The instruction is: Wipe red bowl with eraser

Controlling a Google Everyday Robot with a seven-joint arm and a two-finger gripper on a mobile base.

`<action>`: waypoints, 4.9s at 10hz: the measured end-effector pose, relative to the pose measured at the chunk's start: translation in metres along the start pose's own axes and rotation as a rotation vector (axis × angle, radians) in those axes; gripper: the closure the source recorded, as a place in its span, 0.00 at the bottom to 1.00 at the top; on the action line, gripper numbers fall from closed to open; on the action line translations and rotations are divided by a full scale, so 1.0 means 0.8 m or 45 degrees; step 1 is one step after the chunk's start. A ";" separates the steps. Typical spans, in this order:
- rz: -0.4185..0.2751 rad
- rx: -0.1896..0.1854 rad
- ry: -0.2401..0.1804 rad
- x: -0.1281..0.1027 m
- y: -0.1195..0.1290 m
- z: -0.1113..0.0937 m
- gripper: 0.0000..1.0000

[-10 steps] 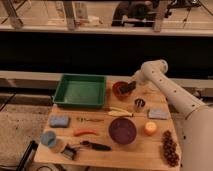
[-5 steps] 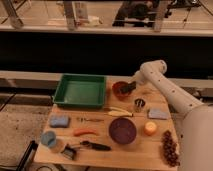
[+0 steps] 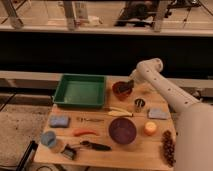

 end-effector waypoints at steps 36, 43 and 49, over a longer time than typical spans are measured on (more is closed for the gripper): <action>-0.116 0.028 0.253 0.028 0.018 -0.022 1.00; -0.181 0.031 0.274 0.006 -0.028 -0.001 1.00; -0.235 0.036 0.269 -0.029 -0.052 0.013 1.00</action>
